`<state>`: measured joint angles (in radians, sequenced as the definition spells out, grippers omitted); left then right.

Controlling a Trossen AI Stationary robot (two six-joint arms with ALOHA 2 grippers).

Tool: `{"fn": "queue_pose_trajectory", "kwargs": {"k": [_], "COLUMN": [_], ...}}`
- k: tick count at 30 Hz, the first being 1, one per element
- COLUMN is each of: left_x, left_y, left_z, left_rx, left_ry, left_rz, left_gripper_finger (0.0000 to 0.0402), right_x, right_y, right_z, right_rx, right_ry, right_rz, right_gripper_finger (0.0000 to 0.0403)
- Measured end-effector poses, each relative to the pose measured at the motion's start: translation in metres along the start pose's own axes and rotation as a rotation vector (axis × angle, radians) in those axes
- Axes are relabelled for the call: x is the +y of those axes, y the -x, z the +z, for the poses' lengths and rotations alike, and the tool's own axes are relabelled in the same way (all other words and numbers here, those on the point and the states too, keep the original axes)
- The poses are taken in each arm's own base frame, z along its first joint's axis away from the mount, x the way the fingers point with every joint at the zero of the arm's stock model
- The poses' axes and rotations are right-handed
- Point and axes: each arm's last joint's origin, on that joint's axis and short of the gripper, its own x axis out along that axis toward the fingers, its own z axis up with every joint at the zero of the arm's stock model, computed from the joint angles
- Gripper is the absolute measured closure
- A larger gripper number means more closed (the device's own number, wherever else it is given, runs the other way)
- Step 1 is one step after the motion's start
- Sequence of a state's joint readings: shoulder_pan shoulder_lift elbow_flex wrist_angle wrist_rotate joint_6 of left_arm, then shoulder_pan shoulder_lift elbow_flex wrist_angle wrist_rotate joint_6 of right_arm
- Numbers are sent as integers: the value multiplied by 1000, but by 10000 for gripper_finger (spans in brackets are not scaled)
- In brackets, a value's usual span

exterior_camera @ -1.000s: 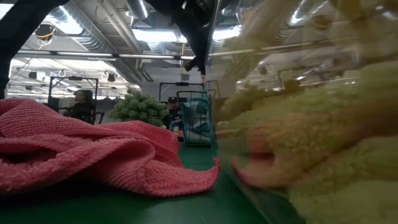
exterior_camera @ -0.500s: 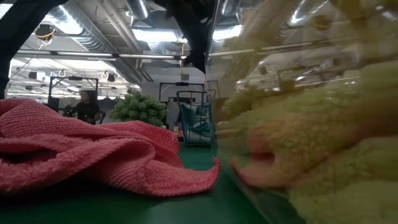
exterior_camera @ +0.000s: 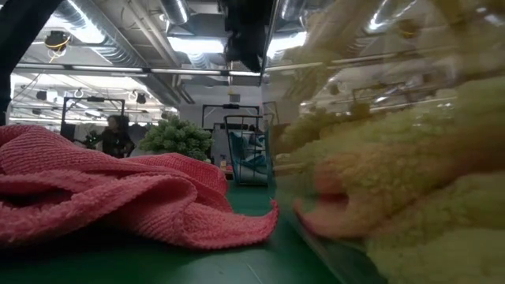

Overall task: Sort microfiber towel by color & place in baskets
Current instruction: Put the pink microfiber towel into the bottom right transparent bin

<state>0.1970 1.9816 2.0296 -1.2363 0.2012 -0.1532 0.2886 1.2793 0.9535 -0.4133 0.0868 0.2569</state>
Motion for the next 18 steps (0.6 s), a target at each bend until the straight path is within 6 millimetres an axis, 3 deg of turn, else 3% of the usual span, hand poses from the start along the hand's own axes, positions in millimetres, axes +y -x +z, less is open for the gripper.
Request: {"fn": "queue_pose_trajectory", "kwargs": {"k": [10, 18], "left_x": [-103, -162], "left_y": [-18, -35], "left_z": [-46, -89], "left_rx": [185, 249], "left_ry": [-220, -313], "left_rz": [-11, 45], "left_gripper_finger": [221, 221], "right_x": [0, 0], "right_y": [0, 0], "right_z": [0, 0], "right_rx": [0, 0], "right_ry": [0, 0], "right_rz": [0, 0], "right_gripper_finger": [175, 175]}}
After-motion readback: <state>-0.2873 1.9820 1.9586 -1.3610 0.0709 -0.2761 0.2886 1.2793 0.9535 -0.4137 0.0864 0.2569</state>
